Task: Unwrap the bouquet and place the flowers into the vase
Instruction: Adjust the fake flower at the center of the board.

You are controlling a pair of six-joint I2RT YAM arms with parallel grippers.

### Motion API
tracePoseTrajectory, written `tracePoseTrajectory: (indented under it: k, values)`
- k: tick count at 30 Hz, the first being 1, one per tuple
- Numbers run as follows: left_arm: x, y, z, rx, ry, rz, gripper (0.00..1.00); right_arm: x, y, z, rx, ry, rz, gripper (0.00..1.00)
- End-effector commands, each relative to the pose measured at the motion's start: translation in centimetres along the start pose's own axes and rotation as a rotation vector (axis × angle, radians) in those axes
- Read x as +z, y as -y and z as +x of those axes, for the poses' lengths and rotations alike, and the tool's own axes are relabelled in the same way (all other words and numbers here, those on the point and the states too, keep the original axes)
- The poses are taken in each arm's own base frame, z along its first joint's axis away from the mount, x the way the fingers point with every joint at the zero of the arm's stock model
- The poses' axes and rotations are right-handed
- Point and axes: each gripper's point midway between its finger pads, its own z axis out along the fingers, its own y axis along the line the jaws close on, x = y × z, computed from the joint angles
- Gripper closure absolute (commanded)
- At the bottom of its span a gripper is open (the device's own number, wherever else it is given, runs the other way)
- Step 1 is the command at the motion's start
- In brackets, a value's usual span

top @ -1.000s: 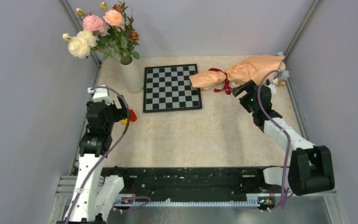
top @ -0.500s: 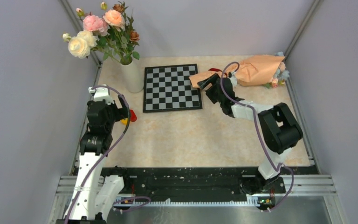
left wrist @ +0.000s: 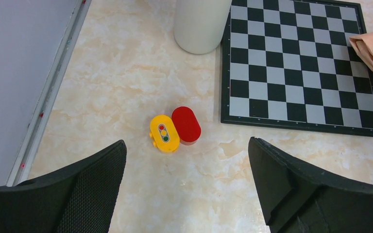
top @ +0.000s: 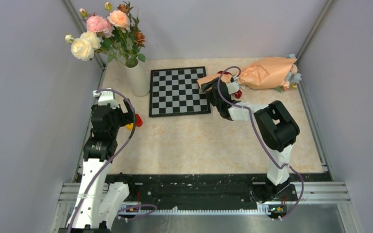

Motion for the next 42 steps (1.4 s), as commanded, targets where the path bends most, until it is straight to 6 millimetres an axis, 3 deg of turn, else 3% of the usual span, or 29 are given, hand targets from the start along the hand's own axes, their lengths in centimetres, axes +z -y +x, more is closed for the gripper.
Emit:
tracePoseTrajectory:
  k: [1,6,14,21,23,26,28,29,35,42]
  values:
    - [0.1,0.4,-0.9,-0.004,0.042,0.023,0.01,1.3,-2.5,-1.9,0.041,0.119,-0.037,0.32]
    - [0.0,0.5,-1.0,-0.001,0.048,0.025,0.01,2.2,-2.0,-1.7,0.052,0.143,-0.011,0.42]
    - [-0.2,0.8,-1.1,0.003,0.053,0.029,0.01,3.5,-1.6,-1.0,0.062,0.155,-0.004,0.44]
    - [-0.3,0.8,-1.0,0.007,0.051,0.028,0.01,4.0,-1.1,-1.2,0.041,0.18,0.011,0.54]
    - [-0.2,0.8,-1.0,0.007,0.051,0.026,0.01,3.9,-1.2,-1.5,0.032,0.194,0.012,0.62]
    - [-0.2,0.7,-1.0,0.007,0.051,0.025,0.01,3.4,-1.5,-1.9,0.018,0.203,0.0,0.82]
    - [-0.3,0.7,-1.1,0.008,0.052,0.023,0.01,3.0,-1.7,-2.1,0.01,0.205,-0.007,0.97]
    - [-0.2,0.7,-1.0,0.008,0.052,0.021,0.01,2.7,-1.7,-2.3,0.003,0.206,-0.01,1.0]
    - [-0.4,0.5,-1.3,0.006,0.059,0.014,0.01,-0.6,-2.2,-2.2,-0.023,0.144,-0.073,1.0]
    - [-0.6,0.6,-1.4,0.004,0.063,0.019,0.01,-6.5,0.3,-2.5,-0.141,0.066,-0.069,1.0]
